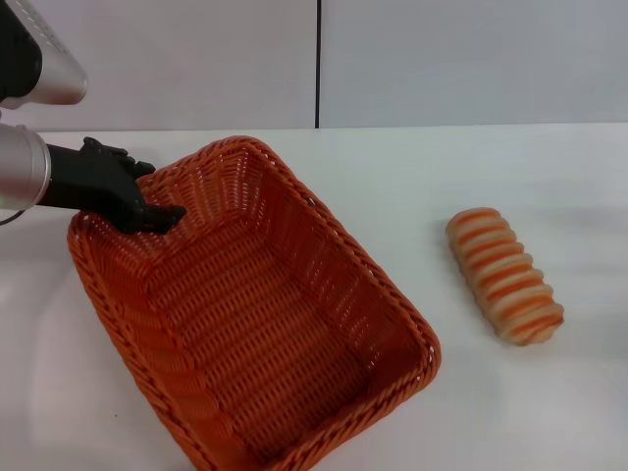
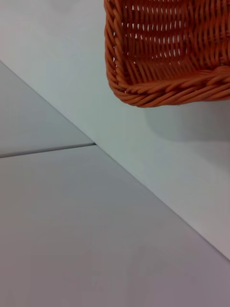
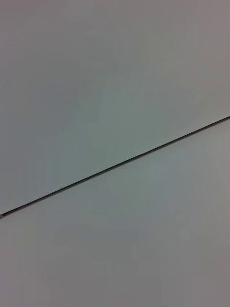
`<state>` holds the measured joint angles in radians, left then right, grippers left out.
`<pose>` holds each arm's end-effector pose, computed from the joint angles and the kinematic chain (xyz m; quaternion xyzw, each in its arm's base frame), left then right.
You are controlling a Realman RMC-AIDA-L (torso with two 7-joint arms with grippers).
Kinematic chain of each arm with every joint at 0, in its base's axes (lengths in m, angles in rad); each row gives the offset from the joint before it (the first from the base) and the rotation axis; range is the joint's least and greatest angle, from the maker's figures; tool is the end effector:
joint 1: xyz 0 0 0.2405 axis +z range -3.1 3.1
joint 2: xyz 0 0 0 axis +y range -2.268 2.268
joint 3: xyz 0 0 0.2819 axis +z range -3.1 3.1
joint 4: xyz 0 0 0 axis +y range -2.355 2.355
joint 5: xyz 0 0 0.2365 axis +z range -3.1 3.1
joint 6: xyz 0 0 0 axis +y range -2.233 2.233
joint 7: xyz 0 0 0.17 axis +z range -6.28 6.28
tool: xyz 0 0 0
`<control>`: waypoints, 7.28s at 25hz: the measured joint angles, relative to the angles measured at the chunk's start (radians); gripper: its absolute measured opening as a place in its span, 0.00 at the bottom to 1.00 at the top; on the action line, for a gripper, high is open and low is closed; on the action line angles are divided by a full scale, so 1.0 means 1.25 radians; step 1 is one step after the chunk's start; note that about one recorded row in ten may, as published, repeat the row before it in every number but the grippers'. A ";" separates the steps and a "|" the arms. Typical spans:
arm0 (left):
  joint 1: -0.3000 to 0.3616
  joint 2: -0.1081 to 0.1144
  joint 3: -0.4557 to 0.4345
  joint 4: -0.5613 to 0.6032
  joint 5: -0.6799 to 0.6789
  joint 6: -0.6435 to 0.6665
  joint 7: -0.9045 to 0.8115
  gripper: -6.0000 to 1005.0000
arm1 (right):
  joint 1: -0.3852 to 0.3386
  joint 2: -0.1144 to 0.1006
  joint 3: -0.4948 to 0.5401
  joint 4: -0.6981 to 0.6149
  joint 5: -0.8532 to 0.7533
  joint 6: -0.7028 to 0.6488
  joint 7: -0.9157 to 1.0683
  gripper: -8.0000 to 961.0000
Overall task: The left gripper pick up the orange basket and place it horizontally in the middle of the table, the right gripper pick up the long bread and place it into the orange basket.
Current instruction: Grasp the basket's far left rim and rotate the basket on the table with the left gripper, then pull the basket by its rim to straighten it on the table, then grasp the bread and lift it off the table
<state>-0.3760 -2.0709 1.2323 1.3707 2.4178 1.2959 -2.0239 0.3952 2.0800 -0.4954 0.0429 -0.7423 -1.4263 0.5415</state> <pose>-0.2651 0.3996 0.0047 -0.9435 -0.1954 0.0800 0.2555 0.4027 0.3344 0.0127 -0.5478 0.3225 0.4412 0.6334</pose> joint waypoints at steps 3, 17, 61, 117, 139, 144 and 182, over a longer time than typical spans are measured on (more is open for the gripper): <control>0.000 0.000 0.000 0.000 0.000 -0.003 -0.001 0.62 | 0.000 0.000 0.000 0.000 0.000 0.000 0.000 0.68; 0.002 0.001 0.130 -0.006 0.090 -0.087 -0.001 0.47 | 0.000 0.001 0.000 0.000 0.000 0.001 0.000 0.68; 0.395 0.001 0.135 0.309 -0.085 -0.248 -0.536 0.20 | 0.031 -0.005 0.001 -0.084 -0.006 0.021 0.036 0.67; 0.551 0.009 0.348 0.282 -0.131 -0.531 -0.611 0.59 | 0.054 -0.005 -0.032 -0.103 -0.009 0.040 0.064 0.68; 0.323 0.005 -0.061 -0.224 -0.943 -0.260 0.339 0.77 | -0.069 -0.012 -0.138 -0.790 -0.840 0.100 0.921 0.68; 0.267 0.005 -0.151 -0.421 -1.081 -0.080 0.570 0.77 | -0.025 -0.019 -0.135 -0.960 -1.100 -0.013 1.180 0.68; 0.181 0.004 -0.320 -0.890 -1.182 0.303 1.085 0.77 | 0.224 -0.041 -0.145 -0.624 -1.357 0.017 1.235 0.58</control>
<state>-0.1501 -2.0661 0.8325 0.2587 0.9404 1.6742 -0.6680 0.6747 2.0293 -0.6769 -0.7375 -2.4387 -1.4050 2.0853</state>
